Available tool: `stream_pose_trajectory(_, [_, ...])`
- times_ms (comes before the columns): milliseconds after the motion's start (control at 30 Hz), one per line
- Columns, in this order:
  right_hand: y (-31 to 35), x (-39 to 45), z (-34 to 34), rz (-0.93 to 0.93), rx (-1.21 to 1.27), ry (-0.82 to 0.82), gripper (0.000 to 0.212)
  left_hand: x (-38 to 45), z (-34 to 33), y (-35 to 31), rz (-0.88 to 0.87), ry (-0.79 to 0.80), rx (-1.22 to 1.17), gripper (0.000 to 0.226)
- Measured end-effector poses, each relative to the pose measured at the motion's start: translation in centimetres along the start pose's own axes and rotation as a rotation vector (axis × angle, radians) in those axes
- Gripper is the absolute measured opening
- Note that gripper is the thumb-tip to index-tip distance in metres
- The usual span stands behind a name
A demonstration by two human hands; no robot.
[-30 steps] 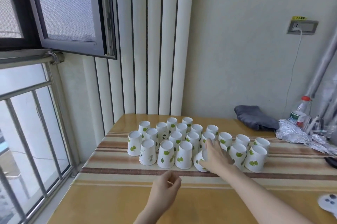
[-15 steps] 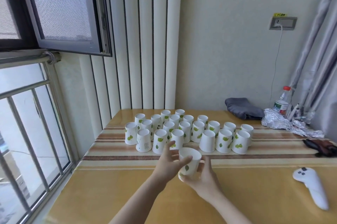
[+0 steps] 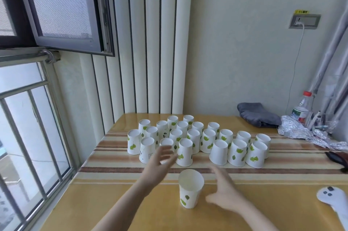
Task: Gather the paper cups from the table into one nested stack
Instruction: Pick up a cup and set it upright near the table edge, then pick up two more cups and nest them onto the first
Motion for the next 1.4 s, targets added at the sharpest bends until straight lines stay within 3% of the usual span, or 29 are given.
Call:
stream_pose_trajectory(100, [0.5, 4.4, 5.2, 0.028, -0.132, -0.19, 0.064, 3.7, 1.1, -1.0, -0.188, -0.127, 0.406, 0.036])
stream_pose_trajectory(167, [1.4, 6.9, 7.1, 0.09, -0.332, -0.257, 0.061, 5.2, 0.8, -1.4, -0.303, -0.073, 0.732, 0.044])
stream_pose_trajectory(233, [1.7, 9.3, 7.4, 0.119, -0.566, -0.209, 0.067, 6.7, 0.1, -1.0, -0.314, 0.06, 0.962, 0.054])
stream_pose_trajectory(333, [1.4, 11.7, 6.8, 0.098, -0.794, -0.105, 0.073, 8.6, -0.2, 0.2, -0.279, 0.172, 1.16, 0.066])
stream_pose_trajectory(500, [0.4, 12.9, 5.7, 0.079, -0.847, -0.056, 0.065, 9.6, -0.2, 1.3, -0.273, 0.176, 1.262, 0.068])
stream_pose_trajectory(733, [1.1, 10.9, 6.1, 0.129, -0.853, -0.13, 0.055, 9.3, -1.1, 0.9, -0.324, 0.038, 1.163, 0.054])
stream_pose_trajectory(867, [1.5, 8.1, 7.6, 0.108, -0.731, -0.149, 0.045, 8.0, -0.8, -0.6, -0.337, -0.033, 1.005, 0.057])
stream_pose_trajectory(1000, [2.3, 4.7, 9.9, -0.055, -0.279, -0.231, 0.047, 5.9, 1.6, -3.9, -0.347, -0.166, 0.776, 0.06])
stream_pose_trajectory(1100, [3.7, 2.4, 9.9, -0.219, 0.475, -0.202, 0.054, 3.9, 3.0, -6.0, -0.049, -0.185, 0.216, 0.052])
stream_pose_trajectory(1167, [4.9, 1.1, 9.2, -0.252, 0.805, -0.173, 0.06, 2.0, 2.5, -7.0, 0.207, -0.104, -0.251, 0.047])
stream_pose_trajectory(1267, [6.0, -0.4, 8.1, -0.236, 0.958, -0.173, 0.058, -0.5, 1.2, -8.2, 0.321, 0.009, -0.5, 0.047])
stream_pose_trajectory(1400, [6.2, -2.3, 7.0, -0.225, 0.871, -0.112, 0.064, -2.3, 0.2, -7.6, 0.311, 0.111, -0.442, 0.062])
Point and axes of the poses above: each hand's wrist, its own x-axis towards the middle knuckle, its own z-axis out of the back of the hand, y = z × x, the point moved 3 cm from there along x, towards the middle knuckle, and after that the axes turned 7 degrees about -y, right-handed, at the moved point
